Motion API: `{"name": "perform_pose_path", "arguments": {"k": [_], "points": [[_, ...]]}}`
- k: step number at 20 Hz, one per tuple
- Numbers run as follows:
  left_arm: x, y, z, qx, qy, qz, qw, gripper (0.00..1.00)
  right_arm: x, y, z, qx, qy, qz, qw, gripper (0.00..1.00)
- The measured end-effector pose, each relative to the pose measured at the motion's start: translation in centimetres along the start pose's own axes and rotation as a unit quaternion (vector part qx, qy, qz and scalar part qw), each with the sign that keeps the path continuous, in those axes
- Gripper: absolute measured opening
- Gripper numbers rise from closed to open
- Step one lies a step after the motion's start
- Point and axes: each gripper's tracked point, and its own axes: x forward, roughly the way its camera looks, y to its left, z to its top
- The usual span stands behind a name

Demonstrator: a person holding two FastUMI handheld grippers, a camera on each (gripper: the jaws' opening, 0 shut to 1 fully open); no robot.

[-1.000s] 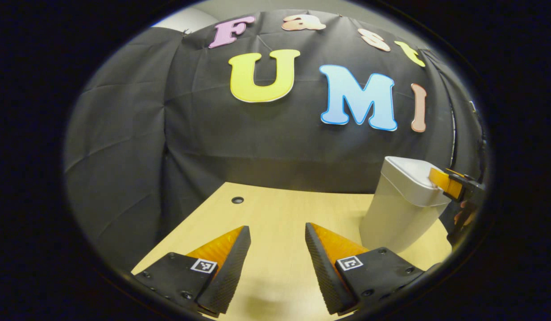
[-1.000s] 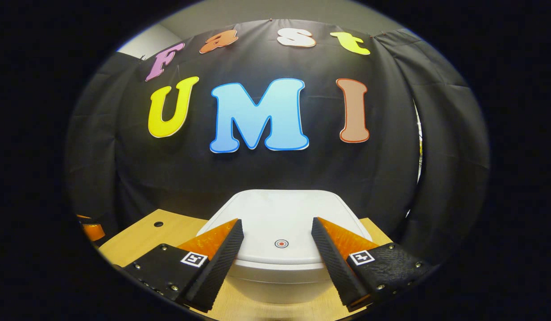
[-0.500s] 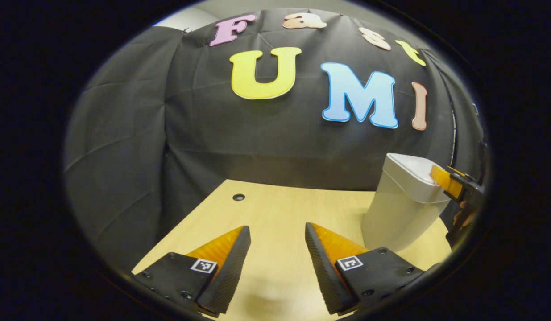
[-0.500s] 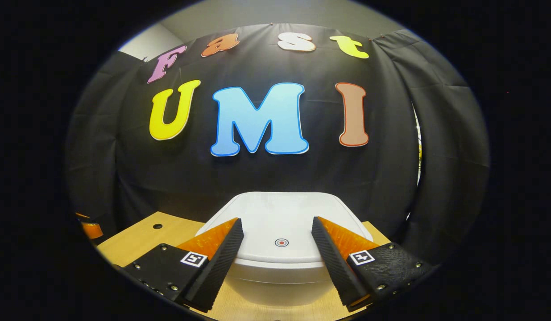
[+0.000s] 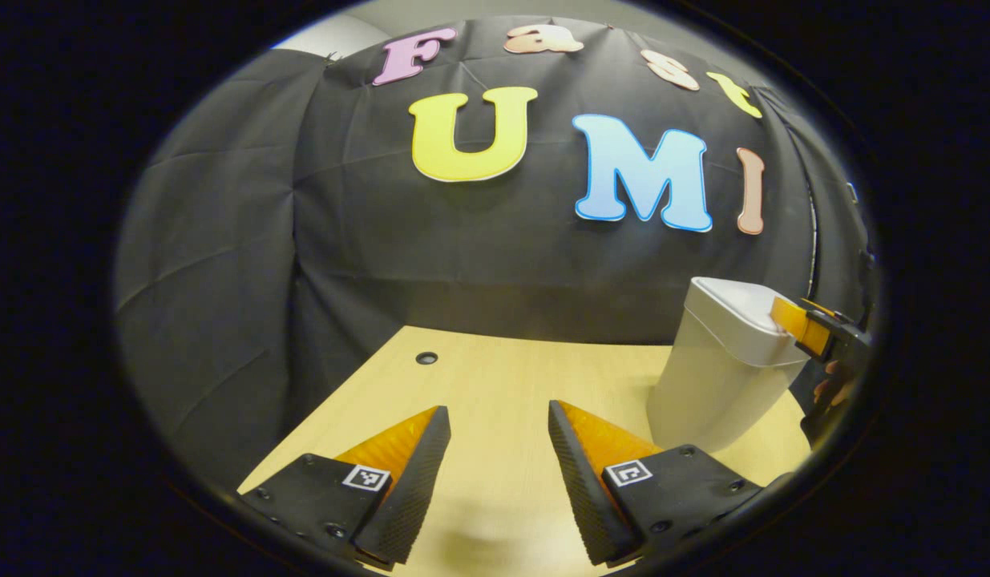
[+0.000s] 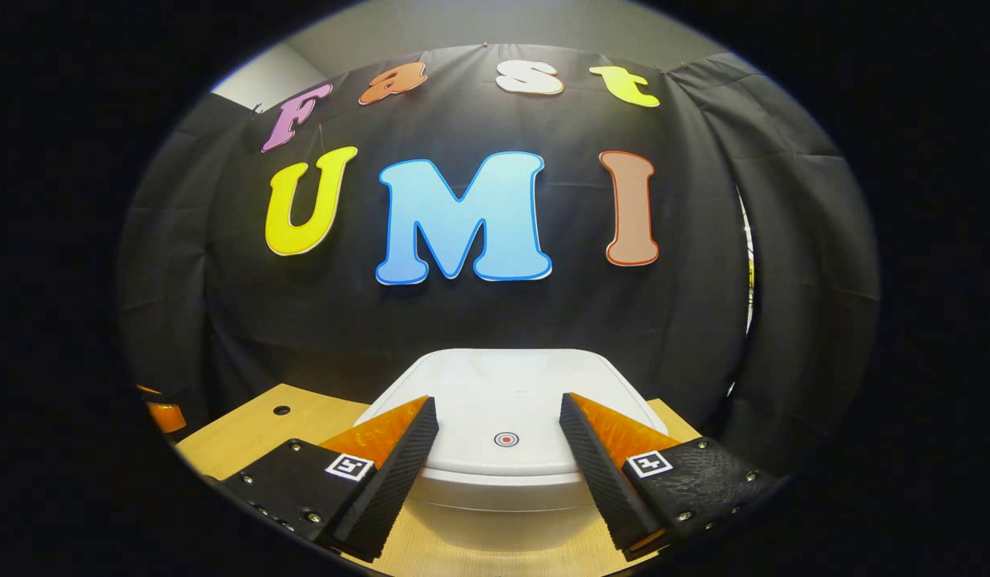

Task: Press the lid of the desktop garbage bin to open it, pick up the crumpled paper on the desktop and throw it into the bin, then pick up the pop can on the desktop and drop it into the bin, and finally close the garbage bin lid.

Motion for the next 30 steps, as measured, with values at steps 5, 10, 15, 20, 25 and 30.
{"name": "perform_pose_path", "arguments": {"k": [5, 10, 15, 20, 25, 30], "points": [[0.3, -0.2, 0.3, 0.007, -0.004, -0.001, 1.000, 0.83, 0.0, 0.0, 0.0, 0.001, -0.007, -0.002, 1.000, 0.99], [1.0, -0.7, 0.6, 0.011, -0.005, -0.005, 1.000, 0.85, 0.0, 0.0, 0.2, 0.006, -0.007, -0.005, 1.000, 0.99], [1.4, -1.7, 1.5, 0.011, -0.013, -0.018, 1.000, 0.82, 0.0, 0.0, 0.3, 0.009, -0.007, -0.005, 1.000, 0.99], [1.5, -2.5, 2.7, 0.016, -0.023, -0.029, 0.999, 0.82, -0.2, 0.0, 0.4, 0.010, -0.001, 0.000, 1.000, 0.98], [1.2, -3.8, 4.7, 0.014, -0.037, -0.044, 0.998, 0.85, -0.9, 0.3, 0.3, 0.009, 0.005, 0.005, 1.000, 0.98], [0.5, -5.1, 6.2, 0.015, -0.054, -0.062, 0.996, 0.85, -2.1, 0.5, 0.1, -0.003, 0.014, 0.009, 1.000, 0.98]]}}
